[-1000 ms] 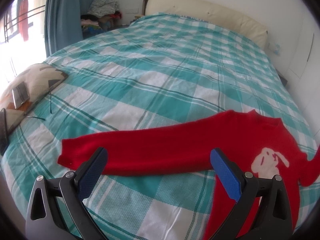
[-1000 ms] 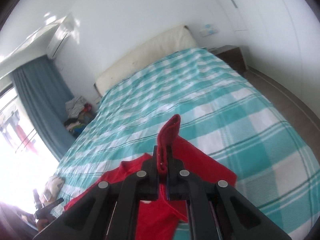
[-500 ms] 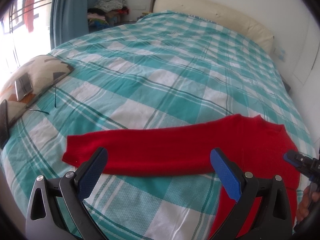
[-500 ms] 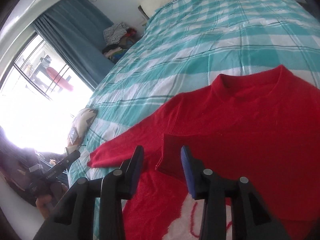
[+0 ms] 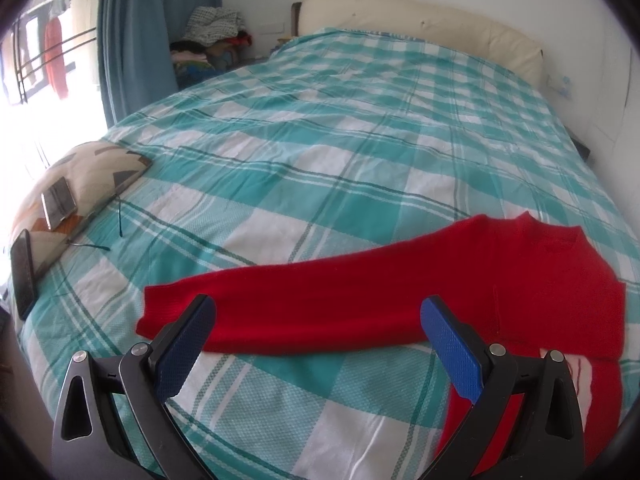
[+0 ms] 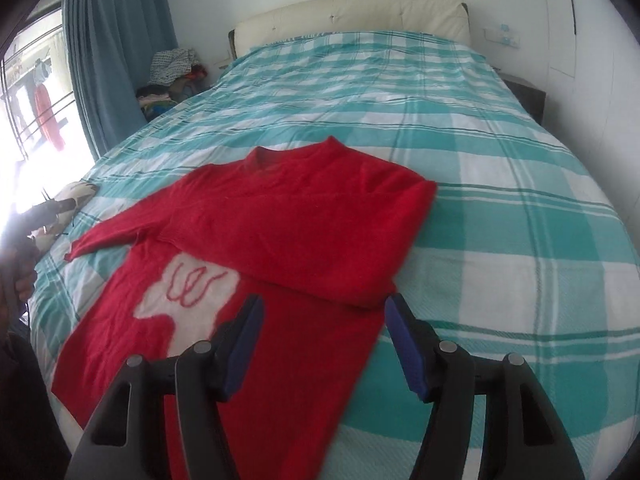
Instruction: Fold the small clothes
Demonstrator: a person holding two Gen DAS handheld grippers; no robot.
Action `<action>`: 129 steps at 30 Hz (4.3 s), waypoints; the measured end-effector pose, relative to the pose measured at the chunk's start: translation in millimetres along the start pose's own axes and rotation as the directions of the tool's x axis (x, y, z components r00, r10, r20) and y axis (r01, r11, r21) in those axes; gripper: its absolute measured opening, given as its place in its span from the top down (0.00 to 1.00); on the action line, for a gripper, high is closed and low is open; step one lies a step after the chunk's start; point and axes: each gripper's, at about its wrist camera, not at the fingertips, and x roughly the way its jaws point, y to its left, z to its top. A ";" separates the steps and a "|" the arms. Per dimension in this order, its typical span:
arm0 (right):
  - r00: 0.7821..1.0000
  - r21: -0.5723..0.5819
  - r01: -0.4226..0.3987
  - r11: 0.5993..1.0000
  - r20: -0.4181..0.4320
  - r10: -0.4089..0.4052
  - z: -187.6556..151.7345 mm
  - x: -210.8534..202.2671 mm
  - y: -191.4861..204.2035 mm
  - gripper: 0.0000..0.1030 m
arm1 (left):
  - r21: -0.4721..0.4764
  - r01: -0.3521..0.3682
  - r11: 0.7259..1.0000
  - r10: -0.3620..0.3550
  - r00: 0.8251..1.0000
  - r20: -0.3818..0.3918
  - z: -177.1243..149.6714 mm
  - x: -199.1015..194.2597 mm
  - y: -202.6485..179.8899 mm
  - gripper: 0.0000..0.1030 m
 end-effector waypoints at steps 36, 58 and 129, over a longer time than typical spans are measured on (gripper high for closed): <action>0.992 -0.022 -0.006 1.000 0.129 0.008 -10.0 -33.0 26.2 0.35 | -0.504 -0.130 0.854 -0.054 0.941 -0.335 -30.9 112.4 187.6 0.53; 0.990 0.025 -0.025 0.999 0.140 0.021 -9.5 -34.9 18.9 0.34 | -0.064 0.062 0.996 -0.064 0.998 -0.023 50.3 1.7 10.3 0.97; 0.941 0.557 -0.292 0.777 0.023 0.337 8.0 91.3 -2.1 0.95 | 0.487 0.113 0.866 -0.090 0.993 -0.070 -68.2 61.0 -136.7 0.37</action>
